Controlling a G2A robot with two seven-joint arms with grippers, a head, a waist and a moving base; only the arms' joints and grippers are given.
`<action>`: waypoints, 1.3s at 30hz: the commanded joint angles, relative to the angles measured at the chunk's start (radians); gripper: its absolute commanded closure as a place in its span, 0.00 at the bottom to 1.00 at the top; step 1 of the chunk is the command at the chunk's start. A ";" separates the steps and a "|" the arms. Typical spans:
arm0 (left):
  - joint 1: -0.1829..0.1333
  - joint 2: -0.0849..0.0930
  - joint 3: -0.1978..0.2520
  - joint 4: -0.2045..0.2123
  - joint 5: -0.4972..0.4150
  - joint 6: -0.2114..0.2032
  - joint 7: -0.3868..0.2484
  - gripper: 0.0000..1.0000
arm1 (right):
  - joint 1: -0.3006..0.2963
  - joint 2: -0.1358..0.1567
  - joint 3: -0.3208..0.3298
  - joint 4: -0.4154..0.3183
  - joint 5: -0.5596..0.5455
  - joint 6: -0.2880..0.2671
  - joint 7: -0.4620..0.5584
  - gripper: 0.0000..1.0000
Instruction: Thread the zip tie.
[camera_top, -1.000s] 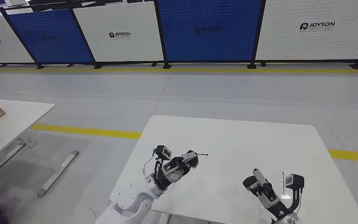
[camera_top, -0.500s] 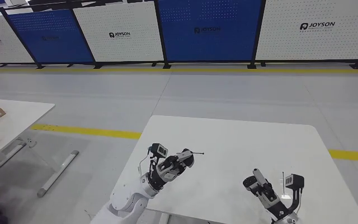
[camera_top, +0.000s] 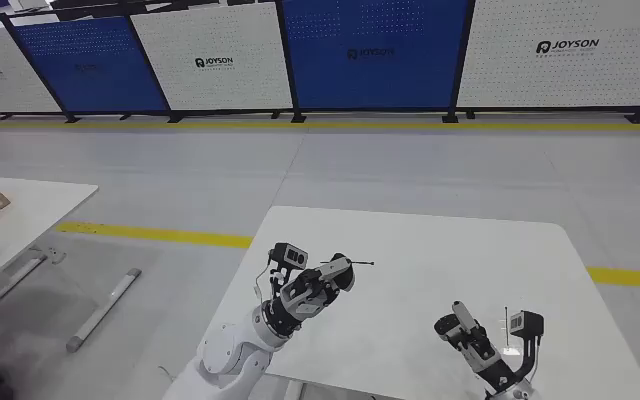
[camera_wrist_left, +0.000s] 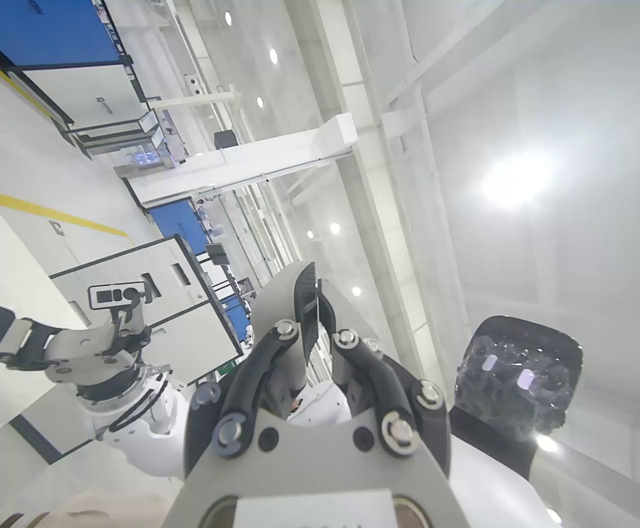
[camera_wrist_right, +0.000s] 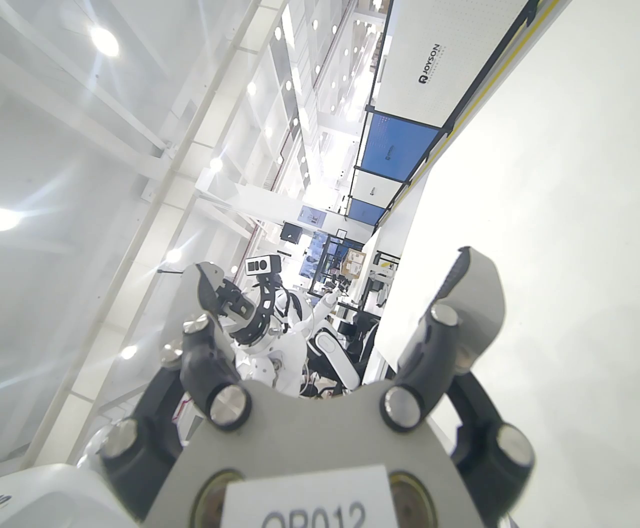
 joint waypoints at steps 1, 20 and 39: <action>0.000 0.000 0.000 0.000 0.000 0.000 0.000 1.00 | 0.000 0.000 0.000 0.000 0.000 0.000 0.000 0.00; -0.032 -0.003 0.069 0.050 0.215 0.054 0.052 1.00 | 0.000 0.000 0.000 0.000 0.000 0.000 0.000 0.00; -0.070 -0.007 0.125 0.145 0.297 0.087 0.071 1.00 | 0.000 0.000 0.000 0.000 0.000 0.000 0.000 0.00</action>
